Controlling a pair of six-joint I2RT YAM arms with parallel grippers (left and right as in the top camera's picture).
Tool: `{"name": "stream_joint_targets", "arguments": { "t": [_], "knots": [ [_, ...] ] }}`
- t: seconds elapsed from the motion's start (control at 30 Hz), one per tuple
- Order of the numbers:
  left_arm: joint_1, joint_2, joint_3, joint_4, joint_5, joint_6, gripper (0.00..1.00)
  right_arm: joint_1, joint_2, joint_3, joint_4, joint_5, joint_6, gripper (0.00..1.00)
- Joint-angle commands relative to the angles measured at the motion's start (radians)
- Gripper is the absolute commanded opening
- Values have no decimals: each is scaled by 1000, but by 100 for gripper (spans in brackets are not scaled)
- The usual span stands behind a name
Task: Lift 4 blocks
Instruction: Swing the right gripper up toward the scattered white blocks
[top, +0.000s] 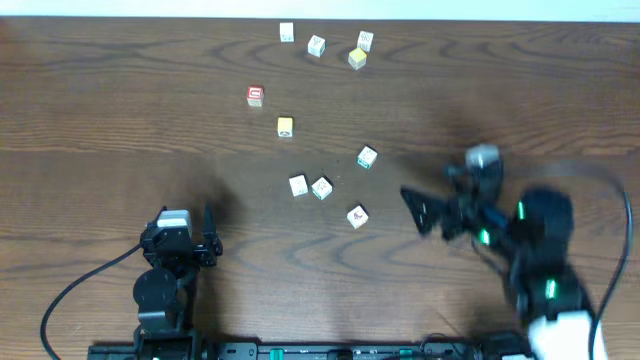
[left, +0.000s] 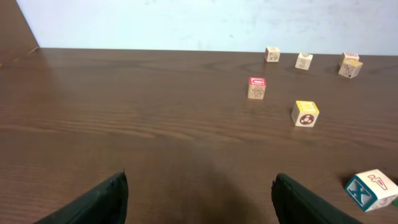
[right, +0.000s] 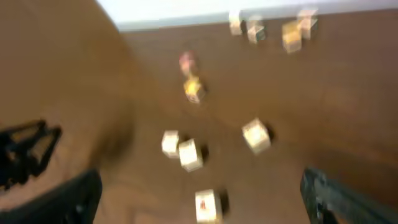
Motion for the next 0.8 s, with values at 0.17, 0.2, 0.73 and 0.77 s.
{"name": "stream_joint_targets", "arguments": {
  "t": [0.17,0.2,0.73,0.77],
  "knots": [
    [7,0,-11,-44,-5,-1,74,23,587,832,-607,98,-124,99],
    [7,0,-11,-44,-5,-1,74,23,627,908,-659,114,-128,99],
    [7,0,-11,-44,-5,-1,74,95,803,1144,-817,318,-207,99],
    [7,0,-11,-44,-5,-1,74,103,803,1144,-839,319,-211,99]
  ]
}}
